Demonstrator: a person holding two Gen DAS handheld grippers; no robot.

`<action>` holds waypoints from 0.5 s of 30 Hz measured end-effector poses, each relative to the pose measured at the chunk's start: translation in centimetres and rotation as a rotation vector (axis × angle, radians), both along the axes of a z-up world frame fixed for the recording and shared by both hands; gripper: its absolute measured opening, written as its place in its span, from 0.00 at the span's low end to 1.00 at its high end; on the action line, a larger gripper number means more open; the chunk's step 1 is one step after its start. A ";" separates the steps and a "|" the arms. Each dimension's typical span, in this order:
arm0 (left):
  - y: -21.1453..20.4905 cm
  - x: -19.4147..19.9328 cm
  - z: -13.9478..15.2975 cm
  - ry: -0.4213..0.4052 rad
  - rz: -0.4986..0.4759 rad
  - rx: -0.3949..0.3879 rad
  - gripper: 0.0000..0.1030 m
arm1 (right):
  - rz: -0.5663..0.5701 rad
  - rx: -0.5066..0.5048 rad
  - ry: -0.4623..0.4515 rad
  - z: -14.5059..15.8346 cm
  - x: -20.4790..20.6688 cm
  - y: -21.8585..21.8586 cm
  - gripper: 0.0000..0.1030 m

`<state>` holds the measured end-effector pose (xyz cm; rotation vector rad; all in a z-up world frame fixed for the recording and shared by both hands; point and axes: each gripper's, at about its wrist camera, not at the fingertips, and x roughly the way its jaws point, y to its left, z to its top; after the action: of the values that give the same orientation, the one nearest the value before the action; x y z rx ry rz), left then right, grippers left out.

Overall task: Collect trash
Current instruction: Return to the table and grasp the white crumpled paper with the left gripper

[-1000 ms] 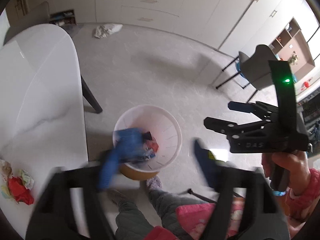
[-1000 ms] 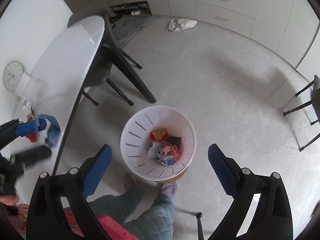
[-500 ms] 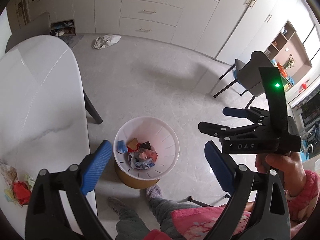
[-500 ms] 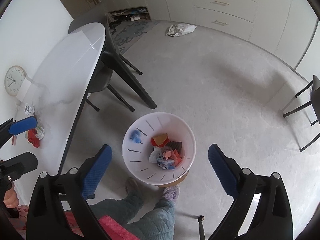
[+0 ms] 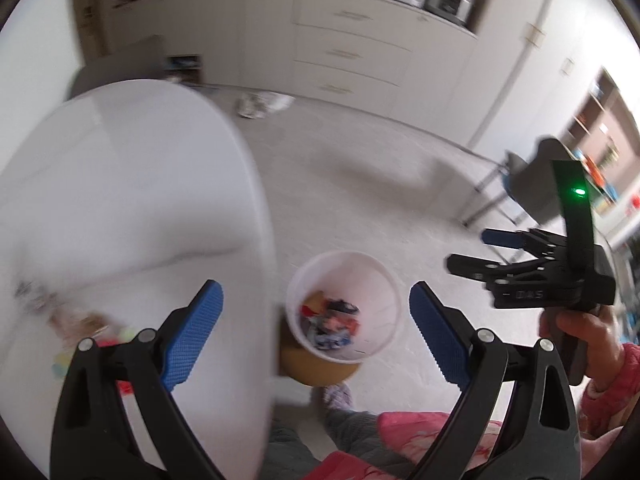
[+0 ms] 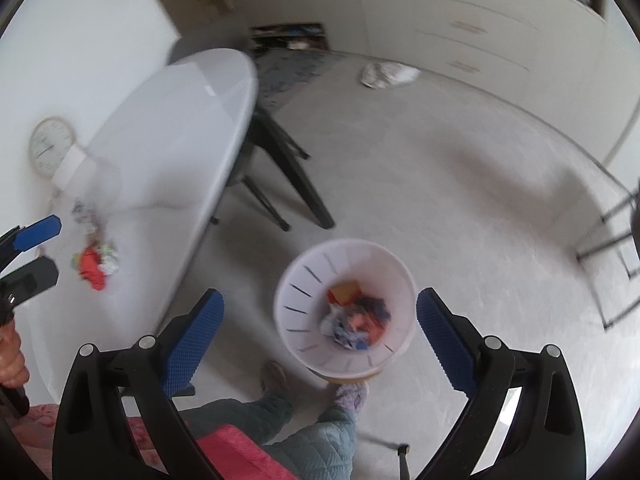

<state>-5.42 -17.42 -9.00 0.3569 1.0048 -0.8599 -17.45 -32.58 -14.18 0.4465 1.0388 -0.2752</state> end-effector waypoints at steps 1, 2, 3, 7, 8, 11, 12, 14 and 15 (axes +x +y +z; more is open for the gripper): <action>1.4 0.6 0.4 -0.017 0.039 0.003 0.90 | 0.033 -0.005 -0.015 0.5 0.9 0.9 0.94; 3.0 1.2 0.7 -0.035 0.081 0.008 0.91 | 0.057 -0.008 -0.025 0.8 1.7 1.6 0.95; 4.5 1.8 0.8 -0.046 0.136 0.029 0.91 | 0.097 -0.014 -0.038 1.2 2.9 2.8 0.97; 10.8 4.5 0.9 -0.062 0.291 0.060 0.91 | 0.223 -0.017 -0.063 1.8 7.0 7.2 0.97; 12.5 5.3 0.8 -0.056 0.332 0.065 0.91 | 0.253 -0.013 -0.065 1.8 8.0 8.3 0.97; 17.5 8.4 0.6 -0.044 0.473 0.076 0.91 | 0.356 -0.011 -0.063 1.9 11.1 12.2 0.97; 18.8 9.5 0.6 -0.043 0.513 0.075 0.91 | 0.378 -0.014 -0.063 2.0 11.7 13.2 0.97; 21.2 11.6 0.3 -0.046 0.587 0.074 0.91 | 0.432 -0.017 -0.062 2.2 13.1 15.2 0.97; 21.9 12.6 0.1 -0.047 0.607 0.073 0.91 | 0.458 -0.019 -0.061 2.3 14.0 16.4 0.97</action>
<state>7.15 4.44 -8.85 0.1165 1.0238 -0.2653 -3.45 -16.20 -11.92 0.1890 1.0469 0.1366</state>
